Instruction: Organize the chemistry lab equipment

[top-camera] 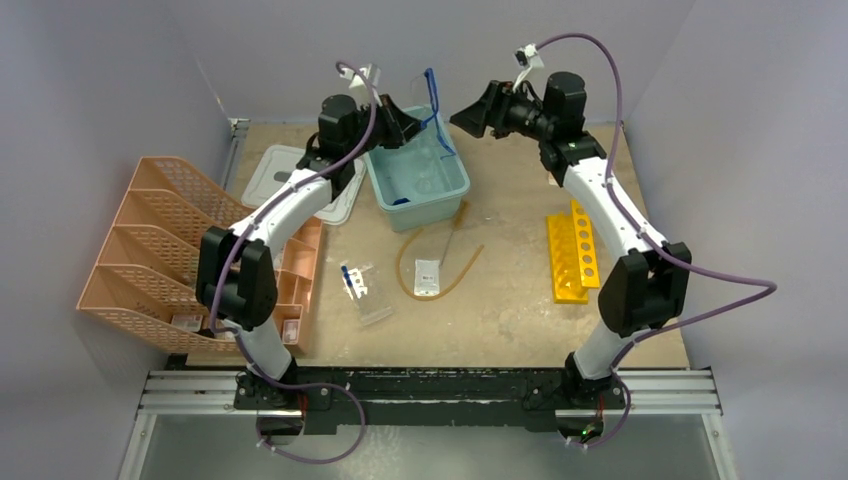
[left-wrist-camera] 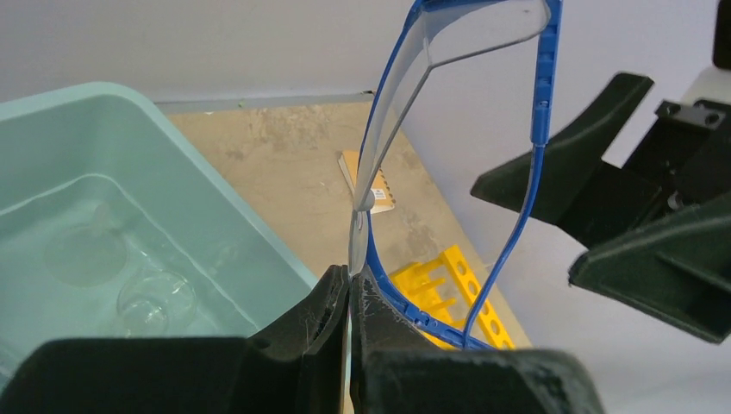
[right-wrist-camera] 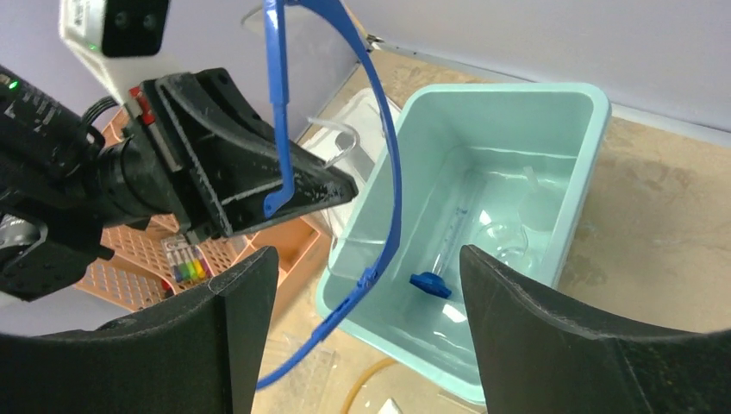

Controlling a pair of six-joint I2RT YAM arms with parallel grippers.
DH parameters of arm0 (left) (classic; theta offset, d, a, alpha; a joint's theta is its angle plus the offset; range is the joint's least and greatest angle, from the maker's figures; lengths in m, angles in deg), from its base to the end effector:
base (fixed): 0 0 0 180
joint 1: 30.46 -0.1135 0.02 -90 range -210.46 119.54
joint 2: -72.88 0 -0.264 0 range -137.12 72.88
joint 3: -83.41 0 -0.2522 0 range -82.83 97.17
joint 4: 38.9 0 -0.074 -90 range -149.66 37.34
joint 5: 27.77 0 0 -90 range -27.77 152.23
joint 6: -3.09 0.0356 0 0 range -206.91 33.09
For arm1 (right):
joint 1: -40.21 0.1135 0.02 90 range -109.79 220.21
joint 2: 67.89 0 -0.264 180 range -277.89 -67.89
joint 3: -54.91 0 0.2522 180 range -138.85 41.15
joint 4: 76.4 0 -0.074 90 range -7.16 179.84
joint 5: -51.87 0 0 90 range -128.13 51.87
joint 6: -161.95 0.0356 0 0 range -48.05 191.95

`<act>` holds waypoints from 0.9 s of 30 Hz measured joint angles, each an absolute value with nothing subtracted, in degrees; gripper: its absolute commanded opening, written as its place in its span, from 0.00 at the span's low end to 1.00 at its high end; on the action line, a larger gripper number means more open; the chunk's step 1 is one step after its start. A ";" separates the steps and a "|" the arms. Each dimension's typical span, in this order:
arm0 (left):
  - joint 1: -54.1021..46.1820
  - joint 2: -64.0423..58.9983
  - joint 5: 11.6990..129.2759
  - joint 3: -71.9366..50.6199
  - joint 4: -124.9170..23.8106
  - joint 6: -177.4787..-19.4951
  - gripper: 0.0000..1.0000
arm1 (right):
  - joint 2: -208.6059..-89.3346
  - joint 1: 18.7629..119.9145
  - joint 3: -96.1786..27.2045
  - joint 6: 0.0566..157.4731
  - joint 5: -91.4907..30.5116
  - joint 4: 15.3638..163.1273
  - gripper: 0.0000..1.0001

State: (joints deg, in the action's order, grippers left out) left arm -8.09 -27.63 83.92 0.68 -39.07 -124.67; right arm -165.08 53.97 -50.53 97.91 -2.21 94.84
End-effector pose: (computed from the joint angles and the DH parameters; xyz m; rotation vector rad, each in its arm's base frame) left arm 0.3897 -0.1746 0.3524 0.0773 1.7441 -1.0958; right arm 0.3889 0.1167 0.4107 -0.3402 1.6410 1.0237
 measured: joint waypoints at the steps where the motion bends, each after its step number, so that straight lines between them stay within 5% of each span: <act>1: -8.70 -27.87 84.23 1.11 -39.73 -125.74 0.00 | -164.64 53.97 -50.03 97.93 -2.47 94.79 0.77; 10: -13.79 -32.35 87.94 2.36 -41.56 -137.17 0.00 | -163.48 54.04 -47.03 93.75 -1.57 92.96 0.43; 27: -14.21 -33.85 92.90 3.12 -42.96 -138.41 0.00 | -174.41 58.76 -53.88 90.36 9.14 87.78 0.25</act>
